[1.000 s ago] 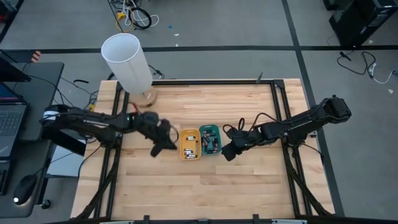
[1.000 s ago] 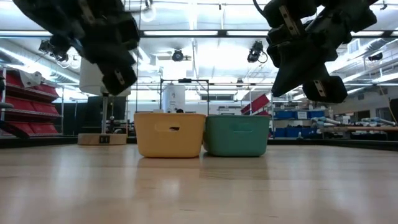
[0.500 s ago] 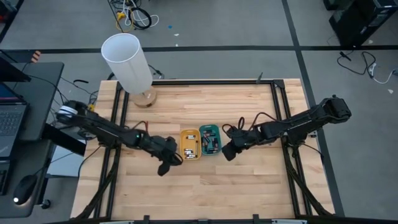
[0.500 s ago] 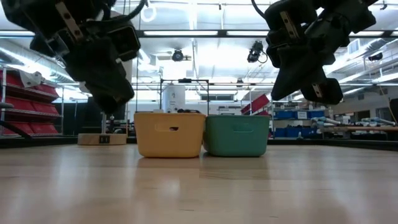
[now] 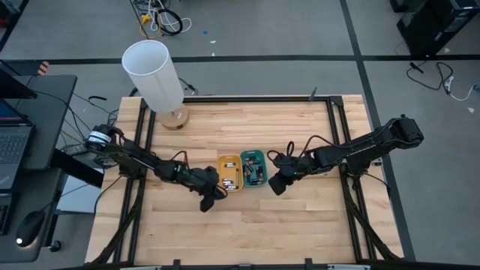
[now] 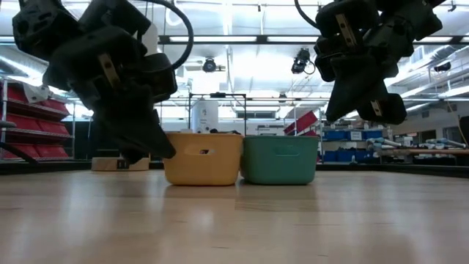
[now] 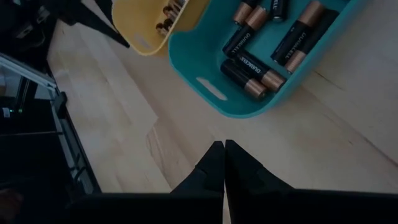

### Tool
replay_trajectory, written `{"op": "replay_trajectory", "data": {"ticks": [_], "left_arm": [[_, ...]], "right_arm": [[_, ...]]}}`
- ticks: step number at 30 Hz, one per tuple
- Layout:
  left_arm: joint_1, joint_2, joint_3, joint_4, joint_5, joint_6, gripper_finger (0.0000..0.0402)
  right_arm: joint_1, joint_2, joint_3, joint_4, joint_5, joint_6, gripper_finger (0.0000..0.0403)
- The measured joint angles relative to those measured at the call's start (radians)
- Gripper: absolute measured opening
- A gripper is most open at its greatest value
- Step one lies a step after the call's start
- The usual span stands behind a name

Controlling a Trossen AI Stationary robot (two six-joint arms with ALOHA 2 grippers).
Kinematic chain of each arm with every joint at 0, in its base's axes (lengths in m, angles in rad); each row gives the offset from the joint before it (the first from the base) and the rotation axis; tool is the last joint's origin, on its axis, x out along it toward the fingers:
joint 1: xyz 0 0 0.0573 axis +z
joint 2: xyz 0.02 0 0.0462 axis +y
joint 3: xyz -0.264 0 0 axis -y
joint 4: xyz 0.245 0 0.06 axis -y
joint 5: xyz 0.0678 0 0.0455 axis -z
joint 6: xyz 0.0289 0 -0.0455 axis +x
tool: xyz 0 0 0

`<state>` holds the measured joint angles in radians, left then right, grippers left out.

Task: Sort batteries
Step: Adjust the bins

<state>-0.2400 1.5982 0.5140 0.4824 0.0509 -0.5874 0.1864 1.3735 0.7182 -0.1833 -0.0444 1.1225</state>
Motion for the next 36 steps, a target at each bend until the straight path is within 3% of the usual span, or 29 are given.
{"op": "replay_trajectory", "data": {"ticks": [9,17,22,29,32,36], "left_arm": [[0.044,0.000,0.000,0.005,-0.027,-0.001,0.0015],[0.034,0.000,0.000,0.006,0.075,-0.049,0.0015],[0.015,-0.004,0.000,0.005,0.098,-0.075,0.0015],[0.002,-0.060,0.001,-0.038,0.060,-0.102,0.0015],[0.003,-0.110,0.000,-0.074,0.005,-0.101,0.0015],[0.015,-0.196,0.000,-0.129,-0.023,-0.096,0.0015]], "right_arm": [[-0.001,0.000,0.000,0.000,0.020,0.012,0.0000],[-0.045,0.000,0.000,0.009,0.101,0.027,0.0000],[-0.112,0.001,0.032,0.032,0.132,-0.156,0.0000],[-0.204,0.000,0.213,-0.281,0.223,-0.276,0.0001],[-0.217,0.000,0.253,-0.322,0.206,-0.313,0.0021],[-0.225,0.023,0.278,-0.333,0.179,-0.277,0.0086]]}}
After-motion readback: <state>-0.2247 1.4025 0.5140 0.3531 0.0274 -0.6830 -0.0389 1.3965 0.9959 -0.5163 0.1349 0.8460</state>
